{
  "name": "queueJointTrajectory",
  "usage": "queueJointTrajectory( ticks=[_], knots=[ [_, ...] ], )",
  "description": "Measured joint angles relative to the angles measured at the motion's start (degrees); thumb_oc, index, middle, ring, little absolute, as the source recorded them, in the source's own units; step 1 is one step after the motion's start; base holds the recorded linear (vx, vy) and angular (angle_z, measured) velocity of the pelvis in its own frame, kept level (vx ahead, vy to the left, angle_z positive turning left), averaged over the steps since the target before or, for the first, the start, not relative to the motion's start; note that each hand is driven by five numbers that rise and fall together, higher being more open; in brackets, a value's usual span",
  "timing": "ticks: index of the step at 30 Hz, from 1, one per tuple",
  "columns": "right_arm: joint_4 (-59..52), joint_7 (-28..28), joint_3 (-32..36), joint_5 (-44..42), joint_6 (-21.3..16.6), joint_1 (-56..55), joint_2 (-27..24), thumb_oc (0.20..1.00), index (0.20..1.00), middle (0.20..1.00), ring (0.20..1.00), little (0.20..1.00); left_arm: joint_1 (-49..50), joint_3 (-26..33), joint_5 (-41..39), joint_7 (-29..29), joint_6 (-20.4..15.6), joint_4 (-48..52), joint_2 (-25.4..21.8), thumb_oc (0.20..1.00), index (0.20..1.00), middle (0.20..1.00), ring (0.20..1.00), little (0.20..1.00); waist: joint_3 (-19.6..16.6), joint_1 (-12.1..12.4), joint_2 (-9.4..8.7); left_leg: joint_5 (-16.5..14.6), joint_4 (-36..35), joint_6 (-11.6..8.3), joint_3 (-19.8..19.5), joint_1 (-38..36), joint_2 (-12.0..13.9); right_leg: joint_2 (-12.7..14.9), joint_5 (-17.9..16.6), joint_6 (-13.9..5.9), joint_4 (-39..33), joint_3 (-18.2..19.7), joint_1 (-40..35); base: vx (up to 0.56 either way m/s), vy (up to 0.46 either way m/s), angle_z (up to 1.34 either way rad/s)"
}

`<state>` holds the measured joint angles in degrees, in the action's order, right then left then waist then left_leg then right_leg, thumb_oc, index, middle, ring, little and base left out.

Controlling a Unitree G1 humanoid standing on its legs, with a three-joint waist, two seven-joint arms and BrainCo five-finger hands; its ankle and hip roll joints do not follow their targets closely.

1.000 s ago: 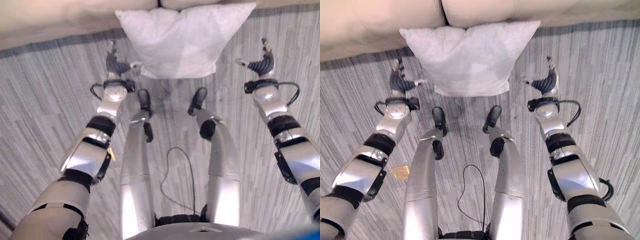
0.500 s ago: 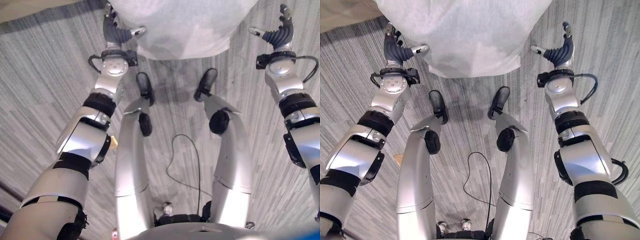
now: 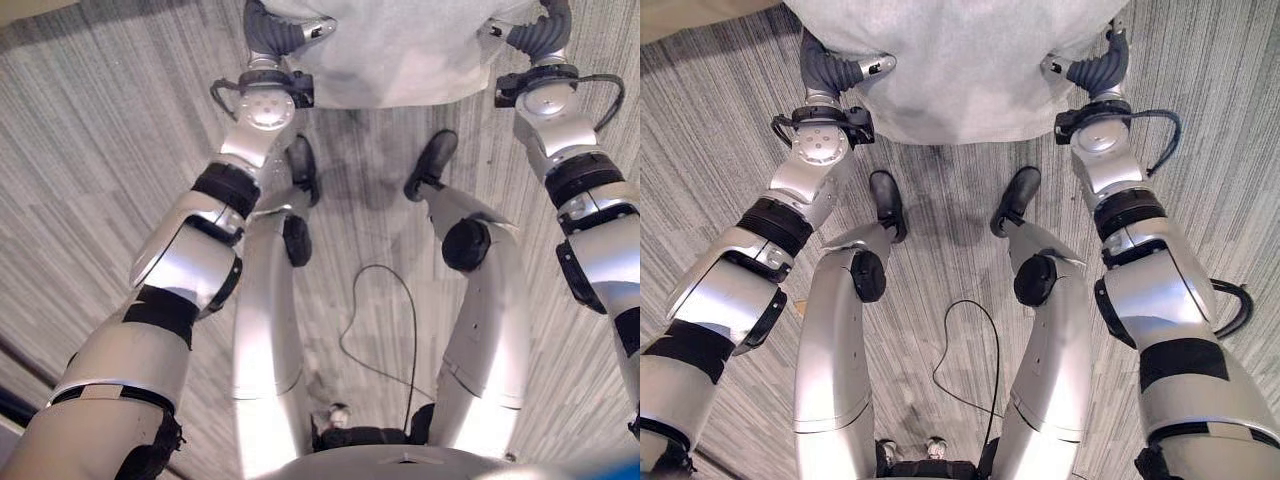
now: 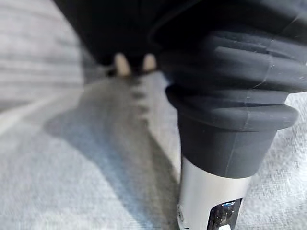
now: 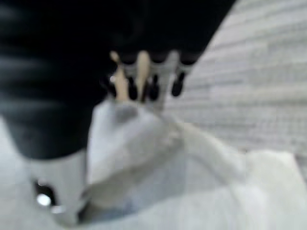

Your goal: Pick up all the scattered cushions and arrange them neatly on the sofa.

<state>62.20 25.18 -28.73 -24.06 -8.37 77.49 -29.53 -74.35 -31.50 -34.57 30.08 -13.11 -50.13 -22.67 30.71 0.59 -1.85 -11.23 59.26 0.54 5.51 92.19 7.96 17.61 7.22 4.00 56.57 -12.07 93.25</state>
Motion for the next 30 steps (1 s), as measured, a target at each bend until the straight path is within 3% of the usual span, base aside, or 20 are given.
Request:
queueJointTrajectory(
  ticks=[2, 3, 4, 5, 6, 15, 18, 19, 22, 23, 24, 30],
  knots=[
    [-0.56, 0.67, -1.37, -0.25, 0.61, 0.53, 1.38, 1.0, 1.0, 1.0, 1.0, 1.0, 0.13, -0.03, -0.65, 0.35, -0.03, 0.07, 0.07, 1.0, 1.0, 1.0, 1.0, 1.0, 0.03, 0.04, 0.07, 0.04, 0.4, 0.0, -0.19, -0.01, -0.03, -0.11, -0.02, 0.02, 0.39, 0.0, -0.12, 0.0, 0.0, 0.0],
    [-1.42, 0.93, -1.31, -0.44, 0.84, 0.53, 2.25, 0.752, 0.752, 0.752, 0.752, 0.752, 0.21, -0.01, -0.88, 0.52, -0.02, 0.13, 0.19, 1.0, 1.0, 1.0, 1.0, 1.0, 0.04, -0.06, 0.08, -0.08, 0.83, -0.03, -0.28, -0.01, 0.12, -0.12, 0.03, 0.08, 0.65, 0.0, -0.14, 0.0, 0.0, 0.0],
    [-2.82, 1.56, -0.98, -1.74, 1.2, 0.29, 3.14, 0.2, 0.2, 0.2, 0.2, 0.2, 0.51, 0.03, -2.08, 1.46, -0.02, 1.0, 0.5, 0.404, 0.404, 0.404, 0.404, 0.404, 0.07, 0.04, 0.13, -0.12, 1.38, -0.05, -0.4, -0.03, -0.01, -0.08, 0.13, 0.23, 1.45, 0.01, -0.17, 0.0, 0.0, 0.0],
    [-3.11, 1.9, -0.81, -1.88, 1.21, 0.17, 3.61, 0.2, 0.2, 0.2, 0.2, 0.2, 1.04, 0.36, -2.57, 1.63, -0.03, 2.02, 0.62, 0.275, 0.275, 0.275, 0.275, 0.275, 0.08, -0.01, 0.14, -0.12, 1.59, -0.05, -0.46, -0.1, 0.01, -0.1, 0.17, 0.29, 1.54, 0.05, -0.22, 0.0, 0.0, 0.0],
    [-4.32, 2.28, -0.18, -2.78, 1.21, -0.35, 4.04, 0.2, 0.2, 0.2, 0.2, 0.2, 1.87, 1.02, -3.14, 1.78, -0.06, 3.38, 0.72, 0.2, 0.2, 0.2, 0.2, 0.2, 0.08, -0.01, 0.16, -0.14, 1.91, -0.08, -0.58, -0.13, -0.07, -0.18, 0.2, 0.34, 1.75, 0.04, -0.3, 0.0, 0.0, 0.0],
    [-9.58, 2.57, 3.43, -4.98, 1.06, -3.11, 4.75, 0.2, 0.2, 0.2, 0.2, 0.2, 4.58, 3.98, -5.79, 2.82, -1.63, 5.97, 2.02, 0.2, 0.2, 0.2, 0.2, 0.2, 0.21, -0.03, 0.39, 0.22, 2.53, -0.67, -1.35, -0.22, 0.14, -0.56, 0.2, 0.67, 2.56, -0.09, -0.41, 0.0, 0.0, 0.0],
    [-12.29, 2.56, 4.59, -4.89, 0.98, -3.74, 4.2, 0.2, 0.2, 0.2, 0.2, 0.2, 5.32, 5.71, -6.92, 2.82, -1.65, 8.74, 2.15, 0.2, 0.2, 0.2, 0.2, 0.2, 0.21, -0.55, 0.39, 2.2, -2.65, -0.32, -0.31, -2.09, 0.09, -1.22, -1.42, 0.37, -1.77, -0.11, -1.75, -0.06, -0.039, 0.06],
    [-13.23, 2.54, 5.15, -4.68, 1.02, -4.11, 3.67, 0.2, 0.2, 0.2, 0.2, 0.2, 5.93, 6.53, -6.98, 2.83, -1.59, 9.49, 1.81, 0.2, 0.2, 0.2, 0.2, 0.2, 0.47, -0.79, 0.37, 3.29, -5.61, -0.26, 0.25, -4.61, -0.02, -1.59, -2.55, 1.19, -4.22, -0.57, -3.94, -0.11, -0.059, 0.05],
    [-19.8, 2.45, 4.87, -2.62, 1.08, -12.39, 5.1, 0.2, 0.2, 0.2, 0.2, 0.2, 14.48, 9.14, -6.71, 2.77, -1.3, 14.99, 2.02, 0.2, 0.2, 0.2, 0.2, 0.2, 0.07, -1.81, 0.41, 8.31, -19.25, -1.74, 0.34, -17.85, -0.9, -2.6, -5.43, 0.57, -15.81, -3.12, -17.01, -0.09, -0.054, 0.11],
    [-21.58, 2.32, 5.21, -2.03, 1.0, -15.19, 5.27, 0.2, 0.2, 0.2, 0.2, 0.2, 17.25, 9.18, -6.34, 2.76, -1.4, 16.88, 2.29, 0.2, 0.2, 0.2, 0.2, 0.2, -1.33, -1.79, 0.39, 8.53, -20.99, -1.9, 0.22, -19.53, -0.98, -2.84, -5.23, 0.23, -16.97, -3.39, -18.55, -0.02, -0.026, 0.09],
    [-24.42, 2.22, 5.94, -0.46, -0.21, -22.14, 6.04, 0.2, 0.2, 0.2, 0.2, 0.2, 24.74, 9.05, -4.27, 2.68, -2.33, 20.82, 3.37, 0.2, 0.2, 0.2, 0.2, 0.2, -8.03, -1.76, 0.3, 8.61, -22.52, -2.31, -0.01, -20.08, -0.87, -3.25, -4.62, -0.62, -17.83, -3.72, -18.99, -0.01, -0.043, 0.07],
    [-32.8, 1.23, 10.97, 4.11, -0.99, -29.5, 6.87, 0.2, 0.2, 0.2, 0.2, 0.2, 31.32, 11.79, -1.81, 0.97, -2.49, 25.42, 5.59, 0.2, 0.2, 0.2, 0.2, 0.2, -8.1, -1.66, 0.36, 8.51, -26.4, -3.05, -0.51, -30.43, -1.09, -3.47, -3.33, -0.84, -19.6, -4.68, -29.2, -0.01, -0.036, 0.06]
  ],
)
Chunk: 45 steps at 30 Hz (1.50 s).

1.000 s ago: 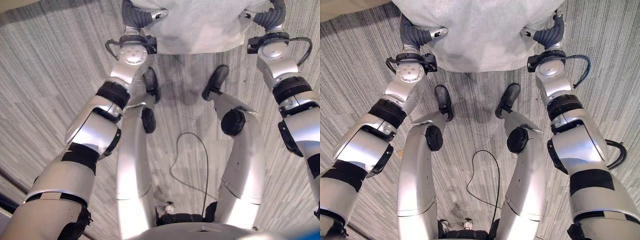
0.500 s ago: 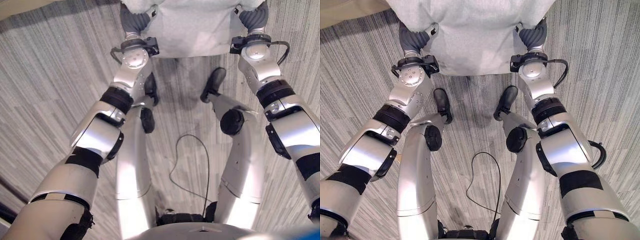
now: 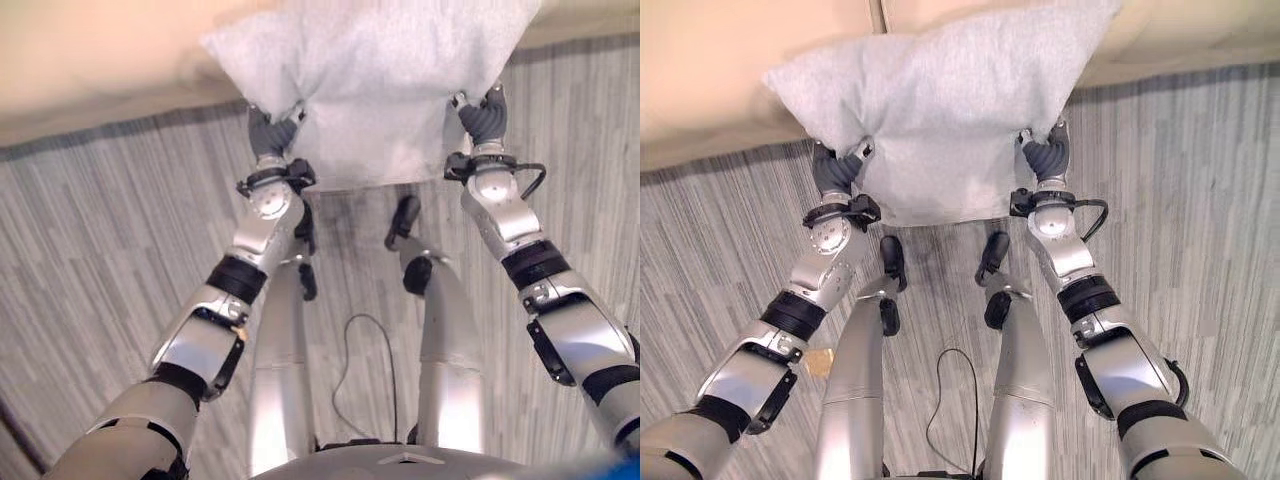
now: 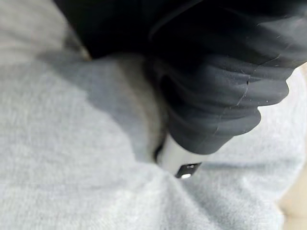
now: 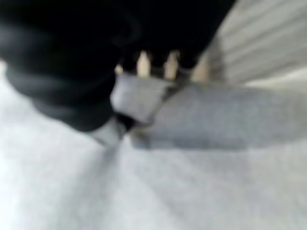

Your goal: Pick up all the scattered cushions and arrange them neatly on the sofa.

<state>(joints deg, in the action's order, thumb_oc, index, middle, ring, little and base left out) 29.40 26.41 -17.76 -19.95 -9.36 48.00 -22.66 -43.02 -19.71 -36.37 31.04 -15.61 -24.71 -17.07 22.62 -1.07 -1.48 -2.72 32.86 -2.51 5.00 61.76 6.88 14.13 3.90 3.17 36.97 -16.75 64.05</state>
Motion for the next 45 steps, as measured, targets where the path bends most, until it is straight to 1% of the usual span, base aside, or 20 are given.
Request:
queueJointTrajectory(
  ticks=[2, 4, 5, 7, 12, 15, 16, 20, 25, 27, 31, 33, 35, 37, 38, 40, 42, 43, 44, 45],
  knots=[
    [-0.73, -0.79, 0.12, 0.18, -0.81, -2.17, 0.74, 0.2, 0.2, 0.2, 0.2, 0.2, 2.75, 0.18, 0.01, -0.89, -0.04, 1.19, -0.31, 0.2, 0.2, 0.2, 0.2, 0.2, -0.01, 0.04, -0.02, 0.13, -1.65, -0.19, -0.15, -4.58, -0.1, -0.11, 0.7, -0.54, -0.7, -0.34, -4.32, 0.08, -0.062, 0.1],
    [-5.77, -1.92, 0.48, 0.52, -0.93, -8.09, 1.74, 0.2, 0.2, 0.2, 0.2, 0.2, 9.45, 1.93, 0.09, -2.65, 0.73, 7.08, -2.94, 0.2, 0.2, 0.2, 0.2, 0.2, 4.84, -0.36, 0.04, 0.37, -6.2, -0.89, -0.78, -17.62, -0.52, -0.04, 2.28, -0.53, -2.38, -1.54, -16.89, 0.09, -0.053, 0.2],
    [-6.93, -2.29, -0.33, 0.75, -0.98, -11.84, 2.31, 0.2, 0.2, 0.2, 0.2, 0.2, 12.98, 1.59, 0.57, -3.33, 0.66, 7.73, -2.21, 0.2, 0.2, 0.2, 0.2, 0.2, 3.4, -0.1, -0.14, 0.45, -7.79, -1.23, -0.94, -20.3, -0.52, -0.32, 2.74, -0.93, -3.54, -1.66, -19.25, 0.1, -0.075, 0.07],
    [-7.81, -4.75, -1.59, 1.61, -3.01, -22.48, 5.88, 0.2, 0.2, 0.2, 0.2, 0.2, 22.9, 1.57, 2.17, -4.52, -1.45, 7.68, -0.61, 0.2, 0.2, 0.2, 0.2, 0.2, -3.79, 0.87, 0.59, 1.69, -14.96, -2.47, -0.91, -29.69, 0.07, -2.27, 3.27, -1.54, -8.45, -3.29, -28.05, 0.1, -0.077, 0.05],
    [-8.25, -5.59, -1.0, 1.56, -2.92, -26.25, 6.31, 0.2, 0.2, 0.2, 0.2, 0.2, 25.05, 1.59, 2.16, -5.76, -1.25, 7.45, 0.93, 0.2, 0.2, 0.2, 0.2, 0.2, -5.53, 0.48, 1.22, 3.57, -18.91, -2.82, -1.35, -35.47, 0.25, -3.32, 3.78, -1.57, -11.19, -5.48, -34.7, 0.13, -0.054, 0.22],
    [-8.31, -5.98, -0.57, 1.6, -2.16, -29.96, 5.84, 0.2, 0.2, 0.2, 0.2, 0.2, 27.47, -0.09, 2.14, -6.34, -0.18, 7.4, 1.46, 0.2, 0.2, 0.2, 0.2, 0.2, -5.52, 0.09, 1.26, 6.01, -21.15, -2.04, 2.15, -42.05, 0.69, -3.47, 3.78, -1.56, -15.28, -9.22, -44.41, 0.17, 0.018, 0.52],
    [-8.34, -6.08, -0.52, 1.7, -2.23, -31.24, 5.77, 0.2, 0.2, 0.2, 0.2, 0.2, 28.73, -0.76, 2.16, -6.99, -0.23, 7.36, 1.82, 0.2, 0.2, 0.2, 0.2, 0.2, -7.2, -0.13, 2.23, 4.77, -23.8, -1.57, 5.97, -44.13, 1.59, -4.19, 4.99, -2.68, -16.86, -10.86, -47.54, 0.17, 0.04, 0.46],
    [-8.75, -6.53, -0.06, 2.13, -2.22, -31.91, 5.77, 0.2, 0.2, 0.2, 0.2, 0.2, 28.74, -0.84, 2.22, -8.29, -0.09, 7.29, 0.9, 0.2, 0.2, 0.2, 0.2, 0.2, -9.39, 0.66, 2.32, 5.76, -25.44, -2.17, 9.06, -45.98, 2.84, -5.3, 4.4, -4.17, -19.97, -11.32, -49.87, 0.23, 0.1, 0.2],
    [-9.96, -8.1, -0.77, 2.3, -1.67, -34.22, 5.88, 0.2, 0.2, 0.2, 0.2, 0.2, 32.5, -0.32, 2.23, -9.0, 0.35, 7.43, 0.21, 0.2, 0.2, 0.2, 0.2, 0.2, -10.57, 1.92, 1.2, 5.37, -28.8, -0.27, 10.18, -53.67, 0.78, -5.33, 2.11, -4.74, -24.25, -9.94, -56.88, 0.23, 0.203, -0.09],
    [-10.13, -8.86, -0.68, 2.38, -1.56, -34.39, 6.28, 0.2, 0.2, 0.2, 0.2, 0.2, 33.88, 0.58, 2.27, -10.12, 1.03, 7.34, -0.09, 0.2, 0.2, 0.2, 0.2, 0.2, -11.01, 2.27, 0.62, 3.84, -28.22, 1.17, 11.59, -55.51, -0.77, -3.31, 1.64, -5.55, -21.3, -7.47, -56.85, 0.2, 0.36, -0.18],
    [-10.17, -9.02, -0.81, 2.81, -0.67, -35.28, 6.29, 0.2, 0.2, 0.2, 0.2, 0.2, 34.41, 0.76, 3.45, -10.38, 1.72, 7.32, -0.18, 0.2, 0.2, 0.2, 0.2, 0.2, -10.95, 1.35, 0.52, 0.67, -27.57, 3.11, 12.6, -60.44, -2.22, 1.6, -1.58, -9.17, -5.92, -3.96, -53.19, 0.18, 0.207, -0.07],
    [-10.48, -9.7, -0.84, 3.38, -0.67, -35.6, 6.47, 0.2, 0.2, 0.2, 0.2, 0.2, 35.23, 1.67, 4.43, -10.65, 1.6, 7.43, -0.32, 0.2, 0.2, 0.2, 0.2, 0.2, -12.01, 1.03, 0.6, -0.62, -29.68, 4.12, 13.04, -61.7, -2.93, 1.13, -0.19, -11.6, -5.55, -1.28, -50.91, 0.15, 0.037, -0.16],
    [-11.47, -10.33, -0.79, 3.4, -0.66, -35.57, 6.42, 0.2, 0.2, 0.2, 0.2, 0.2, 34.93, 2.65, 4.46, -10.66, 1.59, 7.51, -0.5, 0.2, 0.2, 0.2, 0.2, 0.2, -12.14, 0.53, 0.44, 1.48, -31.02, 4.84, 13.45, -61.61, -3.55, -0.57, 0.35, -11.75, -10.73, -1.68, -50.39, 0.24, -0.055, 0.06],
    [-11.63, -10.58, -0.89, 3.42, -0.56, -35.65, 6.1, 0.2, 0.2, 0.2, 0.2, 0.2, 35.11, 2.83, 4.5, -10.7, 1.62, 7.22, -0.22, 0.2, 0.2, 0.2, 0.2, 0.2, -12.17, 0.38, 0.53, -0.05, -31.82, 4.75, 12.54, -61.68, -4.07, -1.92, 0.62, -11.51, -14.59, -1.31, -49.12, 0.22, -0.056, 0.07],
    [-11.8, -10.82, -0.89, 3.42, -0.45, -35.47, 5.88, 0.2, 0.2, 0.2, 0.2, 0.2, 35.04, 3.08, 4.47, -10.68, 1.65, 7.08, -0.06, 0.2, 0.2, 0.2, 0.2, 0.2, -12.19, 0.52, 0.84, -0.06, -32.16, 4.76, 12.43, -61.53, -4.04, -3.25, 0.53, -11.83, -21.39, -0.72, -49.14, 0.17, -0.044, -0.02],
    [-11.8, -10.91, -0.88, 3.41, -0.18, -35.49, 5.71, 0.2, 0.2, 0.2, 0.2, 0.2, 34.99, 3.11, 4.49, -10.72, 1.72, 6.81, 0.0, 0.2, 0.2, 0.2, 0.2, 0.2, -12.03, -0.46, 0.63, 1.07, -33.96, 4.98, 11.77, -62.36, -4.82, -3.98, -4.16, -11.57, -30.79, 0.16, -47.38, 0.29, -0.087, 0.33],
    [-11.77, -10.91, -0.83, 3.4, 0.33, -36.82, 5.71, 0.2, 0.2, 0.2, 0.2, 0.2, 35.45, 2.65, 4.49, -10.79, 2.35, 5.58, 0.51, 0.2, 0.2, 0.2, 0.2, 0.2, -12.32, -1.31, -0.72, 0.58, -34.69, 2.81, 9.88, -65.38, -5.82, -3.99, -7.35, -11.31, -33.8, 0.34, -49.4, 0.31, -0.106, 0.61],
    [-11.74, -10.91, -0.68, 3.4, 0.34, -37.59, 5.46, 0.2, 0.2, 0.2, 0.2, 0.2, 35.85, 2.37, 4.46, -10.82, 2.58, 5.52, 1.11, 0.2, 0.2, 0.2, 0.2, 0.2, -12.68, -1.57, -1.26, -0.1, -33.99, 1.84, 8.41, -66.19, -5.93, -4.43, -9.23, -9.69, -33.76, 1.81, -50.97, 0.18, -0.081, 0.74],
    [-11.6, -10.91, -0.27, 3.39, 0.34, -38.24, 4.92, 0.2, 0.2, 0.2, 0.2, 0.2, 36.21, 1.91, 4.47, -10.84, 2.58, 5.5, 2.04, 0.2, 0.2, 0.2, 0.2, 0.2, -12.86, -2.57, -0.67, -1.64, -31.69, 0.76, 6.45, -65.78, -4.64, -5.64, -9.85, -9.29, -32.49, 3.44, -51.99, 0.17, -0.11, 0.93],
    [-11.56, -10.89, 0.05, 3.35, 0.33, -38.94, 4.14, 0.2, 0.2, 0.2, 0.2, 0.2, 36.26, 1.3, 4.48, -11.37, 2.55, 5.53, 2.68, 0.2, 0.2, 0.2, 0.2, 0.2, -13.35, -2.52, -0.03, -2.51, -28.7, -0.59, 5.23, -65.01, -3.43, -6.59, -9.04, -6.91, -32.02, 2.3, -52.68, 0.28, -0.21, 0.69]
  ],
)
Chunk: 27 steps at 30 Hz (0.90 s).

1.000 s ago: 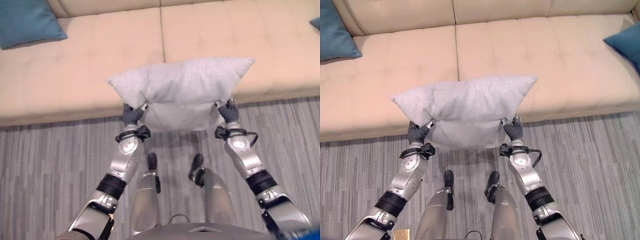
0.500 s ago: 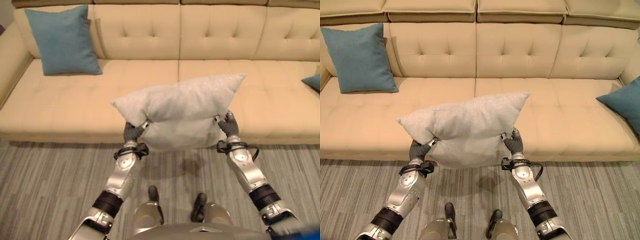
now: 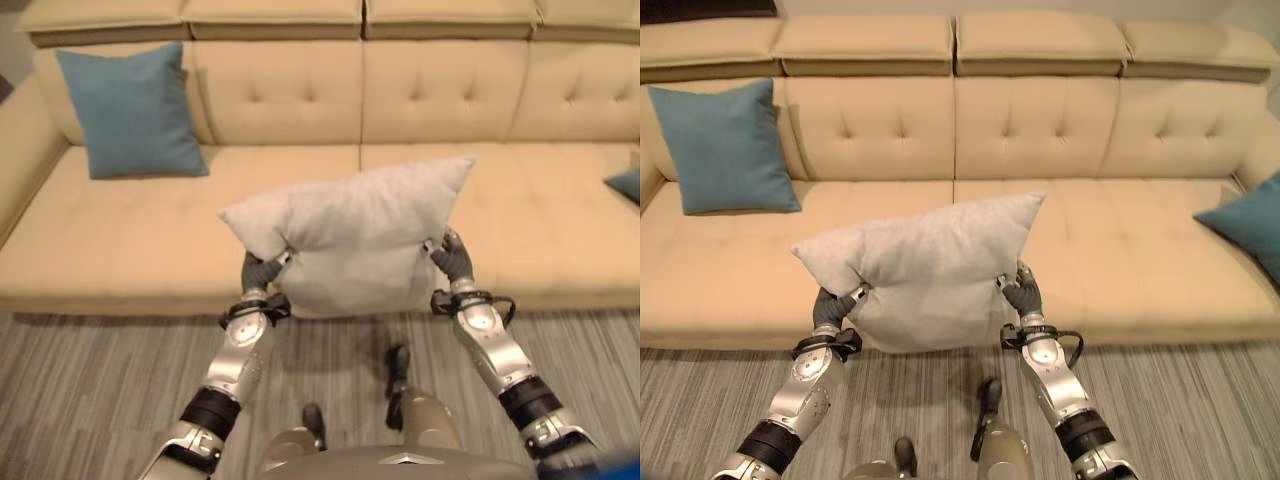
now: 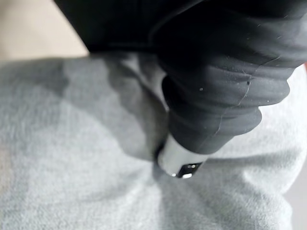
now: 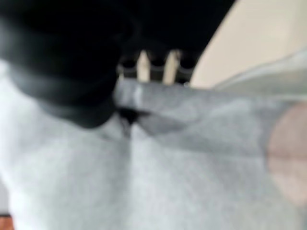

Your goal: Pick up all the scattered cushions and arrange them neatly on the sofa.

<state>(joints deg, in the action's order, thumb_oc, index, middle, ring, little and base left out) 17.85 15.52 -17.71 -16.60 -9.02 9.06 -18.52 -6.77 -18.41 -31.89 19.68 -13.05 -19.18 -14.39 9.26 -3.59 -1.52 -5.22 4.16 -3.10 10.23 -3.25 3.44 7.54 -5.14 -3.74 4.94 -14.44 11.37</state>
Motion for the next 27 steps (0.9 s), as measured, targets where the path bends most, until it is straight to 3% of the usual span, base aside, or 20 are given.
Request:
queueJointTrajectory(
  ticks=[1, 2, 3, 5, 7, 10, 11, 14, 17, 18, 19, 20, 21, 22, 23, 24, 26, 27],
  knots=[
    [0.05, -0.04, 0.68, 0.01, 0.01, 0.3, -0.74, 0.2, 0.2, 0.2, 0.2, 0.2, -0.1, 0.05, -0.02, -0.62, -0.05, -0.05, 0.45, 0.2, 0.2, 0.2, 0.2, 0.2, -0.05, 0.92, 0.09, -0.52, 3.34, -1.0, 0.35, 1.13, 1.22, -1.05, 0.92, 1.6, 0.03, -0.57, -0.36, 0.23, -0.218, 0.48],
    [0.1, -0.08, 1.47, -0.01, 0.01, 0.67, -0.54, 0.2, 0.2, 0.2, 0.2, 0.2, -0.36, -0.09, -0.04, -1.08, 0.0, -0.18, 0.26, 0.2, 0.2, 0.2, 0.2, 0.2, 0.01, 1.25, -0.46, -0.51, 15.29, -3.16, 0.03, 6.96, 3.31, -2.02, 2.35, 3.63, -0.57, -2.38, -1.64, 0.15, -0.155, 0.19],
    [0.0, -0.08, 1.61, -0.01, 0.0, 0.61, -0.12, 0.2, 0.2, 0.2, 0.2, 0.2, -0.68, -0.62, -0.06, -1.17, 0.0, -0.16, 0.11, 0.2, 0.2, 0.2, 0.2, 0.2, 0.26, 1.11, -1.24, 0.14, 22.77, -4.74, -0.37, 10.77, 4.23, -1.75, 2.32, 3.97, -0.96, -2.4, -2.38, 0.1, -0.092, 0.23],
    [-0.06, -0.05, 1.45, -0.04, -0.01, 0.92, -0.33, 0.2, 0.2, 0.2, 0.2, 0.2, -0.49, -0.71, -0.12, -1.35, 0.03, -0.17, -0.01, 0.2, 0.2, 0.2, 0.2, 0.2, 0.33, 1.59, -1.42, 1.04, 28.58, -6.13, -1.63, 14.53, 4.89, -2.53, 3.25, 5.29, -1.25, -2.32, -4.28, 0.18, -0.048, -0.02],
    [-0.08, -0.03, 1.5, -0.06, -0.04, 0.98, -0.34, 0.2, 0.2, 0.2, 0.2, 0.2, -0.66, -0.65, -0.12, -1.62, -0.01, -0.05, 0.01, 0.2, 0.2, 0.2, 0.2, 0.2, 0.14, 1.29, -1.91, 0.54, 24.15, -4.78, -0.08, 16.06, 4.43, -4.41, 4.43, 4.92, -3.96, -2.05, -7.07, 0.26, 0.027, -0.13],
    [0.09, -0.01, 1.35, -0.05, -0.05, 1.18, -0.12, 0.2, 0.2, 0.2, 0.2, 0.2, -0.77, -0.65, -0.01, -1.82, 0.07, -0.14, -0.81, 0.2, 0.2, 0.2, 0.2, 0.2, 0.42, 1.59, -2.84, 1.73, 9.33, -3.16, 0.21, 16.02, 3.05, -7.05, 3.8, 4.5, -8.09, -0.38, -9.9, 0.26, 0.086, -0.28],
    [0.15, -0.01, 0.99, -0.03, -0.05, 1.27, 0.07, 0.2, 0.2, 0.2, 0.2, 0.2, -0.48, -0.47, -0.02, -1.81, 0.21, -0.2, -0.93, 0.2, 0.2, 0.2, 0.2, 0.2, 0.56, 1.56, -3.25, 4.46, -0.52, -2.41, -0.04, 15.2, 2.49, -7.75, 3.37, 4.62, -9.06, -0.56, -10.95, 0.17, 0.06, -0.37],
    [1.06, -0.05, 0.45, -0.03, -0.04, 1.15, -0.12, 0.2, 0.2, 0.2, 0.2, 0.2, 0.16, -0.34, -0.05, -1.79, 0.5, -0.23, -0.86, 0.2, 0.2, 0.2, 0.2, 0.2, 0.67, 2.61, -3.06, 9.31, -3.3, -2.71, -2.38, 16.33, 2.61, -9.48, 4.5, 4.45, -10.01, 1.39, -13.75, 0.25, 0.119, -0.45],
    [1.05, -0.07, 0.46, -0.03, -0.05, -0.16, -0.29, 0.2, 0.2, 0.2, 0.2, 0.2, 1.1, -0.69, -0.02, -1.9, 0.57, -0.12, -0.46, 0.2, 0.2, 0.2, 0.2, 0.2, -0.01, 2.15, -1.31, 11.76, -2.35, -1.07, -1.42, 13.9, 2.57, -10.33, 6.26, 4.62, -9.39, 1.94, -16.05, 0.15, 0.138, -0.26],
    [1.1, -0.05, 0.99, -0.04, -0.04, -0.04, 0.22, 0.2, 0.2, 0.2, 0.2, 0.2, 0.83, -0.55, -0.02, -1.91, 0.59, -0.11, -0.33, 0.2, 0.2, 0.2, 0.2, 0.2, -0.24, 2.14, -1.07, 13.16, -3.25, 2.44, -1.46, 12.2, 1.25, -9.22, 8.83, 3.64, -5.72, 3.07, -15.01, 0.28, 0.342, -0.29],
    [1.03, -0.06, 1.14, -0.02, -0.05, -0.07, 0.55, 0.2, 0.2, 0.2, 0.2, 0.2, 0.86, -0.59, -0.02, -1.97, 0.76, -0.1, -0.97, 0.2, 0.2, 0.2, 0.2, 0.2, -0.27, 1.84, -1.11, 12.59, -3.98, 4.3, -0.15, 10.82, -0.73, -6.18, 12.46, 1.68, 0.61, 2.81, -13.05, 0.26, 0.357, -0.3],
    [0.98, -0.1, 0.66, 0.0, -0.02, 0.08, 0.97, 0.2, 0.2, 0.2, 0.2, 0.2, 0.73, -0.55, -0.04, -1.97, 0.77, -0.06, -1.27, 0.2, 0.2, 0.2, 0.2, 0.2, -0.17, 1.88, -1.1, 11.02, -3.94, 5.53, 0.61, 9.91, -1.8, -4.86, 13.13, 0.7, 4.52, 2.74, -11.49, 0.26, 0.41, -0.54],
    [0.91, -0.13, 0.34, 0.04, 0.16, 0.75, 0.64, 0.2, 0.2, 0.2, 0.2, 0.2, 0.84, 0.1, -0.07, -1.82, 1.01, -0.1, -1.66, 0.2, 0.2, 0.2, 0.2, 0.2, 1.05, 3.22, 0.53, 9.68, -4.09, 6.49, 2.52, 6.96, -1.88, -1.87, 14.48, -1.63, 21.87, 2.29, -4.86, 0.16, 0.236, -0.38],
    [0.87, -0.13, 0.17, 0.05, 0.16, 0.15, 0.98, 0.2, 0.2, 0.2, 0.2, 0.2, 0.91, 0.04, -0.04, -1.83, 1.01, -0.08, -2.14, 0.2, 0.2, 0.2, 0.2, 0.2, 1.12, 2.75, 0.49, 9.11, -3.88, 6.3, 2.46, 5.72, -2.64, -0.28, 15.45, -3.42, 26.45, 2.15, -3.41, 0.12, 0.174, -0.28],
    [0.79, -0.15, -0.16, 0.07, 0.17, -0.04, 1.93, 0.2, 0.2, 0.2, 0.2, 0.2, 0.86, 0.17, -0.02, -1.83, 0.92, 0.1, -2.52, 0.2, 0.2, 0.2, 0.2, 0.2, 1.16, 2.43, 0.02, 7.06, -2.82, 7.41, 2.76, 5.08, -3.23, 1.54, 14.5, -4.65, 28.29, 1.82, -1.95, 0.16, 0.074, -0.18],
    [0.55, -0.19, 0.3, 0.1, 0.19, 0.22, 2.65, 0.2, 0.2, 0.2, 0.2, 0.2, 0.96, 0.8, -0.02, -1.72, 0.8, 0.12, -3.14, 0.2, 0.2, 0.2, 0.2, 0.2, 1.29, 3.91, -0.75, 6.2, -2.82, 7.64, 5.04, 3.62, -4.21, 5.35, 14.92, -4.04, 31.06, -0.49, 0.4, 0.17, 0.017, -0.34],
    [-0.23, -0.35, 0.17, 0.2, 0.19, 0.22, 2.58, 0.2, 0.2, 0.2, 0.2, 0.2, 0.88, 1.34, -0.01, -1.73, 0.79, 0.25, -3.54, 0.2, 0.2, 0.2, 0.2, 0.2, 1.34, 3.75, -0.54, 5.16, -3.09, 7.16, 4.9, 3.06, -4.49, 6.9, 14.91, -3.96, 27.46, -1.36, 1.5, 0.19, -0.045, -0.17],
    [-0.74, -0.96, 0.22, 0.56, 0.19, 0.5, 2.43, 0.2, 0.2, 0.2, 0.2, 0.2, 0.76, 1.7, -0.02, -1.73, 0.78, 0.37, -4.01, 0.2, 0.2, 0.2, 0.2, 0.2, 1.34, 3.71, -0.54, 5.31, -3.52, 7.37, 4.77, 2.99, -4.53, 6.79, 14.45, -4.58, 21.23, -0.29, 1.51, 0.18, -0.096, 0.03]
  ],
)
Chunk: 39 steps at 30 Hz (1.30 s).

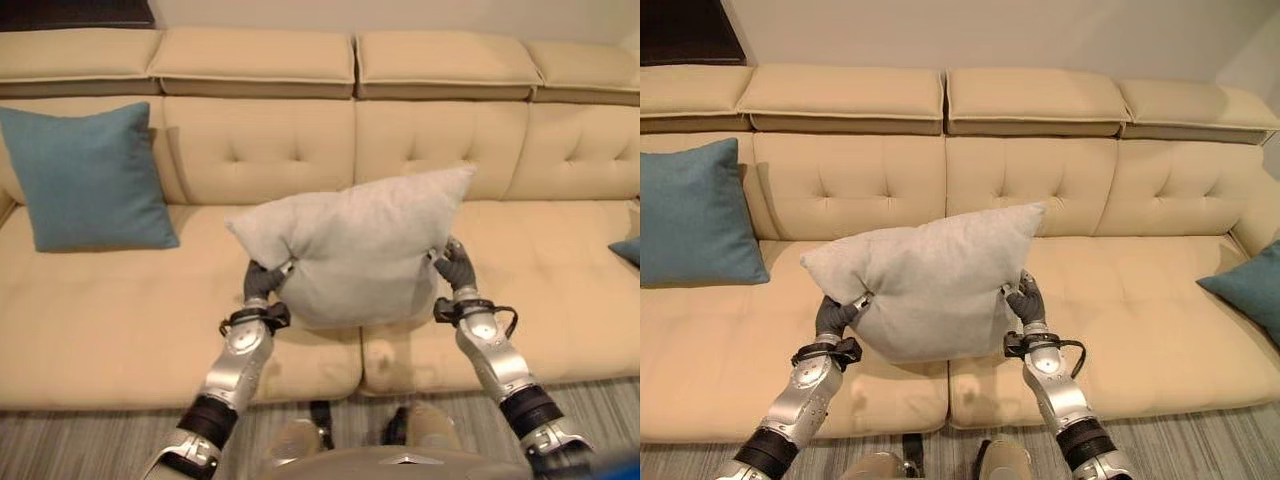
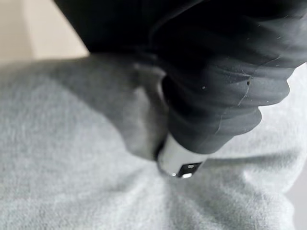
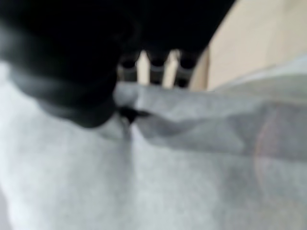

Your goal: Pick up all the scattered cushions and arrange them neatly on the sofa.

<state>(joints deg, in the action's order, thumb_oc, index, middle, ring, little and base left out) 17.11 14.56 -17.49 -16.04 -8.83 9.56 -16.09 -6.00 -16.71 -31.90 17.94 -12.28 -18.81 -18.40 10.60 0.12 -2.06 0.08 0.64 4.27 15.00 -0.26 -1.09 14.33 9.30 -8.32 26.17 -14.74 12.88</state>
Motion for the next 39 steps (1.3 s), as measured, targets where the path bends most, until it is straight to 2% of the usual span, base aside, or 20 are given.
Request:
queueJointTrajectory(
  ticks=[1, 2, 3, 4, 5, 6, 9, 12, 14, 19, 22, 27, 31, 32, 39],
  knots=[
    [0.01, -0.34, 0.02, 0.11, 0.0, 0.2, -0.02, 0.2, 0.2, 0.2, 0.2, 0.2, -0.03, 0.02, 0.0, 0.0, 0.01, 0.0, -0.22, 0.2, 0.2, 0.2, 0.2, 0.2, -0.02, -0.08, -0.03, 0.06, -0.05, 0.09, 0.02, 0.01, -0.01, -0.16, -0.65, -0.67, -4.12, 0.38, -0.54, 0.17, -0.079, -0.02],
    [0.0, -0.38, 0.01, 0.16, 0.0, 0.28, -0.04, 0.2, 0.2, 0.2, 0.2, 0.2, -0.05, 0.04, 0.0, 0.0, 0.01, -0.02, -0.25, 0.2, 0.2, 0.2, 0.2, 0.2, -0.1, -0.1, -0.18, -0.03, -0.09, -0.05, -0.02, -0.01, -0.02, -0.13, -1.76, -0.27, -6.69, 1.01, -0.57, 0.16, -0.054, 0.16],
    [0.03, -0.43, 0.07, 0.52, 0.01, 0.25, -0.09, 0.2, 0.2, 0.2, 0.2, 0.2, 0.02, 0.01, 0.02, -0.02, 0.06, -0.07, -0.23, 0.2, 0.2, 0.2, 0.2, 0.2, -0.4, -0.9, -0.82, -0.21, -0.05, -0.33, -0.79, -0.09, -0.75, -0.46, -5.33, -1.2, -11.55, 3.49, -1.92, 0.14, -0.053, 0.24],
    [0.1, -0.42, 0.12, 0.53, 0.01, 0.19, -0.09, 0.2, 0.2, 0.2, 0.2, 0.2, 0.04, -0.12, 0.03, -0.02, 0.09, -0.07, -0.22, 0.2, 0.2, 0.2, 0.2, 0.2, -0.44, -1.15, -1.37, -0.24, -0.04, -0.38, -1.09, -0.41, -1.16, -0.26, -6.85, -1.12, -12.78, 4.07, -2.58, 0.15, -0.058, 0.28],
    [0.16, -0.43, 0.11, 0.55, 0.03, 0.12, -0.05, 0.2, 0.2, 0.2, 0.2, 0.2, 0.36, -0.08, 0.02, -0.04, 0.11, -0.04, -0.18, 0.2, 0.2, 0.2, 0.2, 0.2, -0.68, -0.84, -2.38, -0.64, -0.21, -1.03, -1.14, -1.26, -1.63, -0.55, -9.24, -0.56, -14.94, 4.17, -4.54, 0.15, -0.075, 0.12],
    [0.18, -0.5, 0.06, 0.59, 0.03, 0.09, -0.11, 0.2, 0.2, 0.2, 0.2, 0.2, 0.63, -0.01, 0.02, -0.05, 0.11, -0.07, -0.09, 0.2, 0.2, 0.2, 0.2, 0.2, -1.09, -0.74, -2.94, -0.93, -0.09, -1.49, -1.27, -1.35, -1.9, -0.77, -10.21, 1.39, -16.95, 4.08, -5.68, 0.11, -0.048, 0.01],
    [0.22, -0.76, 0.61, 0.61, 0.07, 0.29, -1.11, 0.2, 0.2, 0.2, 0.2, 0.2, 1.13, 0.14, 0.04, -0.14, 0.14, 0.28, 1.2, 0.2, 0.2, 0.2, 0.2, 0.2, -1.66, -0.7, -0.9, -0.8, -0.8, -3.0, -1.95, -1.95, 0.66, -4.12, -12.46, 2.38, -22.86, 2.62, -9.14, 0.11, -0.068, 0.02],
    [0.06, -0.87, 1.66, 0.61, 0.06, 0.5, -2.57, 0.2, 0.2, 0.2, 0.2, 0.2, 0.39, -0.22, 0.24, -0.63, 0.16, 0.72, 2.11, 0.2, 0.2, 0.2, 0.2, 0.2, -2.52, -1.43, -0.22, 0.14, -2.82, -5.21, -3.04, -2.7, 3.37, -7.32, -13.65, 4.04, -28.16, 0.96, -11.82, 0.1, -0.081, 0.07],
    [0.03, -0.86, 1.83, 0.62, 0.07, 0.67, -3.02, 0.2, 0.2, 0.2, 0.2, 0.2, 0.3, -0.24, 1.74, -0.64, 0.45, 0.72, 2.26, 0.2, 0.2, 0.2, 0.2, 0.2, -2.72, -1.96, 0.17, 0.67, -3.7, -5.94, -3.14, -2.72, 4.02, -8.31, -14.56, 4.76, -30.26, 0.53, -12.48, 0.04, -0.064, 0.01],
    [-0.16, -0.49, 1.46, 0.67, 0.08, 2.24, -4.16, 0.2, 0.2, 0.2, 0.2, 0.2, -2.22, -0.31, 2.22, -0.23, 0.76, 0.73, 2.5, 0.2, 0.2, 0.2, 0.2, 0.2, -3.0, -2.39, 1.4, 1.01, -3.49, -6.37, -3.38, -0.87, 4.98, -9.24, -14.88, 5.06, -31.38, -0.36, -11.49, -0.11, -0.042, 0.04],
    [0.82, 1.83, 1.07, 0.66, 0.08, 10.17, -4.88, 0.2, 0.2, 0.2, 0.2, 0.2, -10.45, -0.21, 2.22, 2.3, 0.73, -0.22, 1.55, 0.2, 0.2, 0.2, 0.2, 0.2, -1.94, -2.27, 2.55, 1.92, -1.61, -6.09, -3.35, 5.88, 4.92, -9.0, -16.83, 5.71, -31.34, -0.32, -5.54, -0.21, -0.019, 0.0],
    [6.12, 4.54, -0.09, 0.68, 0.11, 22.73, -7.39, 0.2, 0.2, 0.2, 0.2, 0.2, -22.63, -0.04, 2.15, 5.79, -0.54, -3.9, 0.82, 0.2, 0.2, 0.2, 0.2, 0.2, 0.24, -2.25, 4.48, 3.9, -1.89, -6.02, -3.79, 10.85, 4.51, -8.62, -17.83, 5.54, -31.08, -0.37, -0.6, -0.1, -0.006, 0.04],
    [8.94, 6.34, -1.43, 0.98, 0.38, 30.33, -7.63, 0.2, 0.2, 0.2, 0.2, 0.2, -29.49, -0.14, 2.04, 7.65, -1.54, -6.8, -1.33, 0.2, 0.2, 0.2, 0.2, 0.2, 1.0, -2.3, 4.65, 5.14, -2.35, -6.25, -4.16, 14.53, 4.55, -8.65, -18.26, 5.41, -30.4, -0.35, 3.57, -0.04, -0.008, 0.02],
    [10.04, 7.19, -1.34, 1.02, 0.54, 33.85, -7.84, 0.2, 0.2, 0.2, 0.2, 0.2, -32.97, -0.19, 2.01, 8.37, -1.68, -7.6, -2.0, 0.2, 0.2, 0.2, 0.2, 0.2, 1.86, -2.28, 4.7, 5.88, -2.7, -6.11, -4.42, 16.1, 4.53, -8.64, -18.7, 5.97, -30.03, -0.4, 5.32, -0.03, -0.025, 0.05],
    [16.27, 9.35, -4.08, 1.08, 1.07, 45.27, -9.34, 0.2, 0.2, 0.2, 0.2, 0.2, -45.75, -1.45, 1.64, 9.95, -2.41, -17.5, -3.14, 0.2, 0.2, 0.2, 0.2, 0.2, 4.18, -1.89, 4.78, 6.48, -2.54, -6.1, -5.06, 20.32, 4.7, -8.73, -19.54, 6.76, -30.01, -1.22, 9.07, -0.01, -0.026, 0.06]
  ],
)
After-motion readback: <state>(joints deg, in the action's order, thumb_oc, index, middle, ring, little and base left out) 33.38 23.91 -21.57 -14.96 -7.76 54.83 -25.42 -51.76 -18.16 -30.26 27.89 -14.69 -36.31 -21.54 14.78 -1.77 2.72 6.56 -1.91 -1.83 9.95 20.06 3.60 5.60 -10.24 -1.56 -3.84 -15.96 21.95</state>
